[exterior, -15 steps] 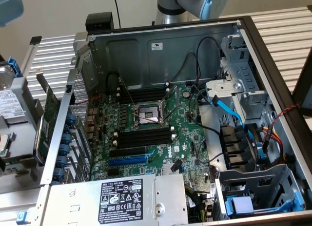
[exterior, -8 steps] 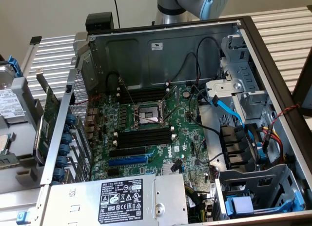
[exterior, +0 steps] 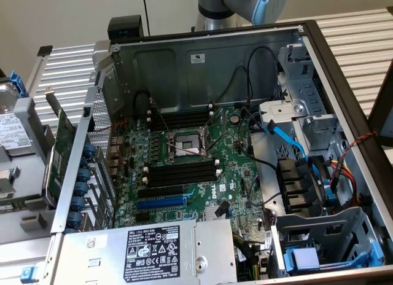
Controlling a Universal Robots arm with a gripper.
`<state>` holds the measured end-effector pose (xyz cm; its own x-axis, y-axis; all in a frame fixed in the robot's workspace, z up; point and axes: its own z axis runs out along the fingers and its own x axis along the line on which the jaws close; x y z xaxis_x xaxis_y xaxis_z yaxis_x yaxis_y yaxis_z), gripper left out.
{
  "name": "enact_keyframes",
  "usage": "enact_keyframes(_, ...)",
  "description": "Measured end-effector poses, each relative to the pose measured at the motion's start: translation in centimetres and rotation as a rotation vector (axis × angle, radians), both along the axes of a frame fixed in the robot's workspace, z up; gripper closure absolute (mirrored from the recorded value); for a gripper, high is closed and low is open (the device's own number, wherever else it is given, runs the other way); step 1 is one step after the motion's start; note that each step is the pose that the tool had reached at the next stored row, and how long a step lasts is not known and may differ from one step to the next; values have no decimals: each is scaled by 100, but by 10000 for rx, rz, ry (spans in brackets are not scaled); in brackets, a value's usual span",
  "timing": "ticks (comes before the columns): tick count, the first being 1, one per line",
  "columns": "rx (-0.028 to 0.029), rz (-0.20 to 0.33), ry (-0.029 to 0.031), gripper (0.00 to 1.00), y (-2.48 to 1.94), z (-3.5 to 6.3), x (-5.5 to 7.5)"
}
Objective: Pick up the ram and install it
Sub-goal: 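Pick up the ram and move it above insertion slot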
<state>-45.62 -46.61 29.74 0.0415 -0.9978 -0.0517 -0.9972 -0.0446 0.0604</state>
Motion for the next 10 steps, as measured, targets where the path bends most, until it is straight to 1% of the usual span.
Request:
enact_keyframes(6, 0, 0, 2, 88, -30, 274, 38)
enact_keyframes(10, 0, -1, 3, 88, -56, 455, 115)
